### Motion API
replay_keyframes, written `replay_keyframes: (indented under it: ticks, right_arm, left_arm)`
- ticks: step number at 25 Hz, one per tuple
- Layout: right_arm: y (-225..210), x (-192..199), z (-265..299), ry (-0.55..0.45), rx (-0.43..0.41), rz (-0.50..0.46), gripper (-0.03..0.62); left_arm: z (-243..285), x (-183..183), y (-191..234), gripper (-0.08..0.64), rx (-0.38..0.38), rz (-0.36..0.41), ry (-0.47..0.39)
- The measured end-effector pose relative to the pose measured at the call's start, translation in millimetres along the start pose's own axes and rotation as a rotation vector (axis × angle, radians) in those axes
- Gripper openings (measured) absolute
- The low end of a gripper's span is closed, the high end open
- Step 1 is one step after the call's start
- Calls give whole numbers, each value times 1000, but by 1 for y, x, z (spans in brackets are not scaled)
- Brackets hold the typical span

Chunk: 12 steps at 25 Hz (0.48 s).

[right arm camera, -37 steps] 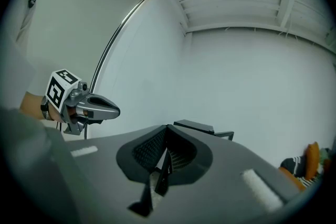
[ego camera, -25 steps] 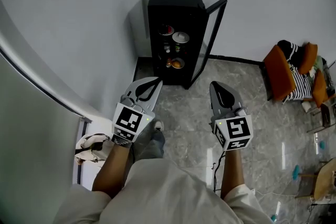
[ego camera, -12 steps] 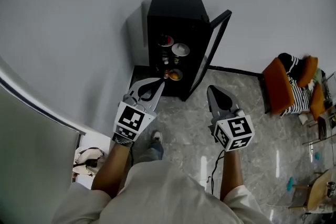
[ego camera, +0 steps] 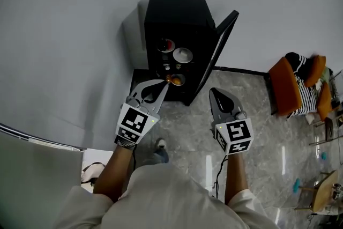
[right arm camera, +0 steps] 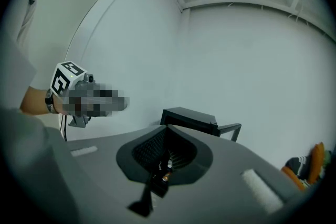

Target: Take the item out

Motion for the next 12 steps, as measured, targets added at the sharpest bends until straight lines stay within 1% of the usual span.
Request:
replay_keyframes:
  ticks: [4, 12]
  right_arm:
    - [-8, -7, 28, 26, 7, -7, 8]
    - [-14, -29, 80, 41, -2, -21, 8]
  left_arm:
    - [16, 2, 24, 5, 7, -7, 10]
    - [42, 9, 75, 3, 12, -25, 19]
Point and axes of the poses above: the fingertips, and each gripper's own axes: z forward along the fingers, y to its left, x out of its underside, the point moved 5 cm from there along -z, backward along the fingers, and after that the axes turned 12 degrees about y, right-handed, at the moved point
